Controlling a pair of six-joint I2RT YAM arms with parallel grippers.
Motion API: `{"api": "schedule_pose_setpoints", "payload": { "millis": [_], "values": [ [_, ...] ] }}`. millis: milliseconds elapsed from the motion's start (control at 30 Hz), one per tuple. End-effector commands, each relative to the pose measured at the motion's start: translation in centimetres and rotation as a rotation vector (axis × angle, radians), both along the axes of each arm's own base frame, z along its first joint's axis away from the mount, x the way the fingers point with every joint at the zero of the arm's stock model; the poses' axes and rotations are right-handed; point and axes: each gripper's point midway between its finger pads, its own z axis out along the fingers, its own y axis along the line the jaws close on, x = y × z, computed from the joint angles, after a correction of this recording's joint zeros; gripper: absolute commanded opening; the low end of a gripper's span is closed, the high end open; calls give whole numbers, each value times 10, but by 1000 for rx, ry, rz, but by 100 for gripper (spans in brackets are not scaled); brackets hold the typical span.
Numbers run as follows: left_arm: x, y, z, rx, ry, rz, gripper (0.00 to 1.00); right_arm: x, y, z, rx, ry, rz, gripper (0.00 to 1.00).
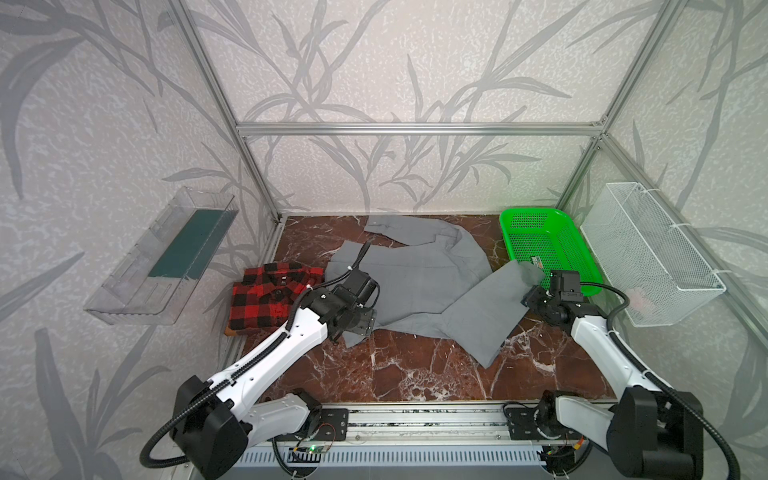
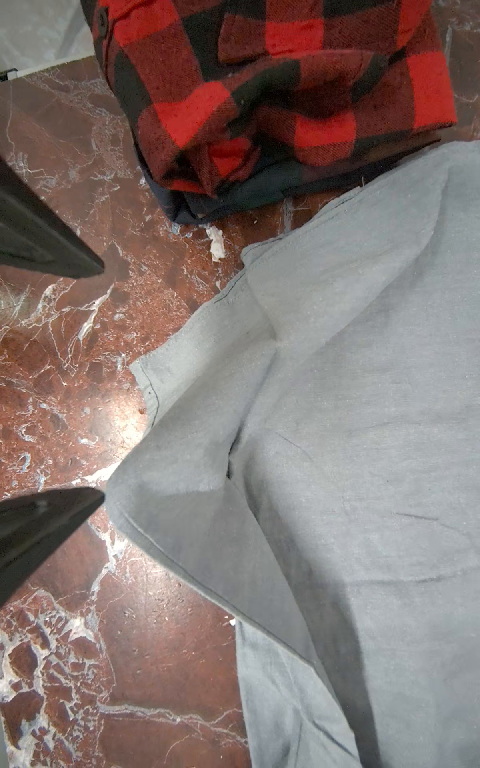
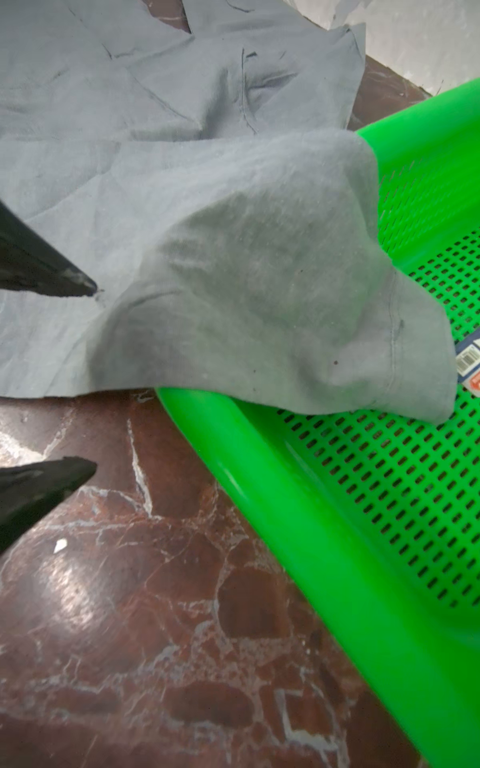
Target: Fold and stack the long sleeve shirts
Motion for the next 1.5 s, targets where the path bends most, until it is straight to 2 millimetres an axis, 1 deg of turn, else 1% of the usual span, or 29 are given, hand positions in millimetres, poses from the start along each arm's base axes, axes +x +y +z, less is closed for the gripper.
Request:
{"api": "schedule_pose_setpoints", "payload": {
  "millis": [0, 133, 233, 267, 300, 333, 400, 433, 533, 600, 667, 700, 767, 867, 933, 1000, 1067, 1133, 1200, 1300, 1367, 1467],
  "values": [
    [-5, -2, 2, -23, -8, -19, 80, 17, 6, 0, 27, -81, 29, 62],
    [-8, -6, 0, -55, 4, -22, 79, 33, 11, -8, 51, -105, 51, 58],
    [-13, -9, -4, -88, 26, -8, 79, 44, 18, -7, 83, -137, 84, 49],
    [-14, -9, -4, -94, 25, 2, 79, 47, 21, -6, 95, -154, 97, 42],
    [-15, -9, -5, -100, 20, 12, 79, 50, 24, -2, 85, -175, 134, 33],
    [-18, -11, -6, -118, 23, 19, 79, 52, 27, 0, 89, -192, 151, 28],
    [-24, -19, -13, -190, 50, 49, 79, 54, 32, 11, 98, -239, 175, 18],
    [-25, -19, -16, -203, 54, 71, 79, 54, 34, 17, 92, -261, 189, 15],
    [-27, -19, -20, -253, 48, 156, 79, 53, 47, 47, 70, -350, 253, 6],
    [-29, -16, -25, -290, 42, 235, 79, 50, 63, 72, 63, -414, 318, 0],
    [-31, -14, -29, -327, 40, 306, 80, 45, 78, 97, 57, -473, 377, 0],
    [-33, -15, -33, -355, 42, 337, 80, 40, 90, 110, 51, -509, 421, 0],
    [-37, -18, -40, -405, 49, 351, 80, 30, 106, 132, 18, -564, 488, 0],
    [-40, -11, -53, -400, 23, 355, 81, 14, 129, 161, 19, -661, 587, 0],
    [-39, -1, -60, -349, -13, 354, 81, 5, 138, 178, 32, -706, 641, 0],
    [-33, 10, -64, -283, -72, 358, 81, -2, 145, 190, 45, -736, 681, 0],
    [-25, 13, -66, -256, -122, 351, 81, -9, 152, 201, 61, -761, 723, 0],
    [-16, 22, -67, -206, -185, 367, 81, -16, 158, 210, 77, -778, 760, 0],
    [-11, 19, -73, -207, -210, 346, 81, -23, 162, 220, 92, -779, 786, 0],
    [-13, 19, -85, -167, -210, 321, 81, -40, 165, 234, 89, -779, 836, 0],
    [-15, 14, -87, -146, -212, 289, 81, -52, 170, 242, 83, -786, 874, 0],
    [-17, 14, -86, -95, -202, 277, 82, -73, 179, 251, 101, -801, 929, 0]
  ]
}}
